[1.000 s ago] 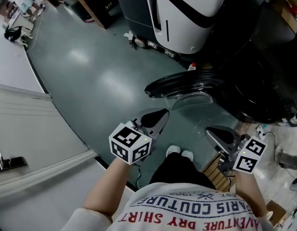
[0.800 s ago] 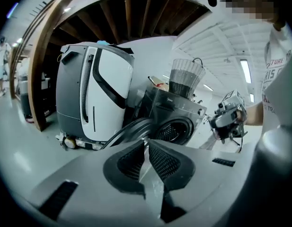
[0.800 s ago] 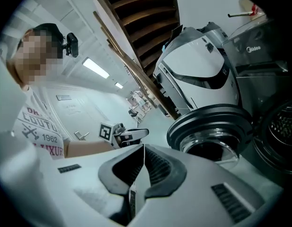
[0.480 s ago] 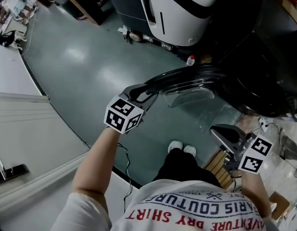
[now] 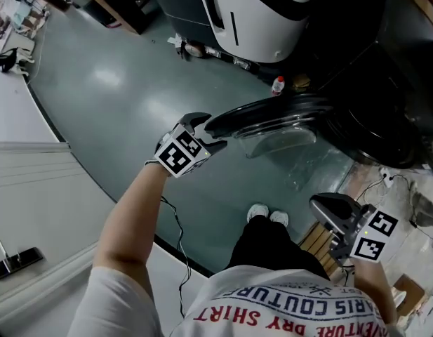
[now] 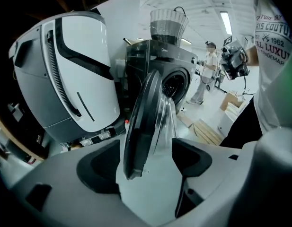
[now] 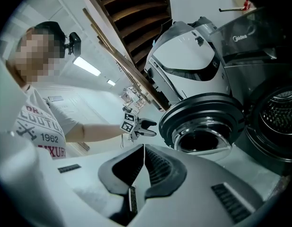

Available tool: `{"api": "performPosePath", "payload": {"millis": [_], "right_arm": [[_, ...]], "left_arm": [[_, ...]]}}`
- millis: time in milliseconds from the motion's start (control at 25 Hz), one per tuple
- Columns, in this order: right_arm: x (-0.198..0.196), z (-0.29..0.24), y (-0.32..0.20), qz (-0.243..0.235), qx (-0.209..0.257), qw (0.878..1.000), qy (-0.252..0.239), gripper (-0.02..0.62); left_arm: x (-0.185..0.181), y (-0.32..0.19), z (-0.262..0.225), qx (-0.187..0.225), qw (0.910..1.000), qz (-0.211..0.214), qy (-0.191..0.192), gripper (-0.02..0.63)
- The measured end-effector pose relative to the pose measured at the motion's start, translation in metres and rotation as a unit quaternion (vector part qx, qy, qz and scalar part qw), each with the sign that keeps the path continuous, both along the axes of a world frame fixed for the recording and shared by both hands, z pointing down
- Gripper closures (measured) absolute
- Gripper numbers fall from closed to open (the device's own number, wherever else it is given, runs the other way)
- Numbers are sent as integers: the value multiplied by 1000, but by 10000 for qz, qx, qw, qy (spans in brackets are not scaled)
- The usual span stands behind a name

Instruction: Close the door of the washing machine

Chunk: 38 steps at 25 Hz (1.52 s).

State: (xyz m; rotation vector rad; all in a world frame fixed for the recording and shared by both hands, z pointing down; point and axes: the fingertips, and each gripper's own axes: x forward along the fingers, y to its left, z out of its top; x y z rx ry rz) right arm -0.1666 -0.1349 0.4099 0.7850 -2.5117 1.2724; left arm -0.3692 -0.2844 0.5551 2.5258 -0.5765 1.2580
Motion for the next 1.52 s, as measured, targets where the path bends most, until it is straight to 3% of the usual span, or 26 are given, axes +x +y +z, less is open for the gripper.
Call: {"api": "performPosePath", "payload": {"millis": [240,400,600,760,1520], "right_arm": [[12,9,6,101,-141,9998,102,572],[13,12,5,189,-137,9997,48,572],[13,13,7,247,-127,9996,10,572],[20,12,10,315,-114,9994,-3,572],[57,1,63,454,-1,9985,-292,572]], "left_arm": [[5,-15,29,-155,9995,26,-257,262],[11,-19,39,-70,9985,287,-463,269],[12,-21,43,3,9981,256,-566,370],[13,-17,43,-8,9980,221,-594,371],[56,91,47,-312,9978,-202,-545,397]]}}
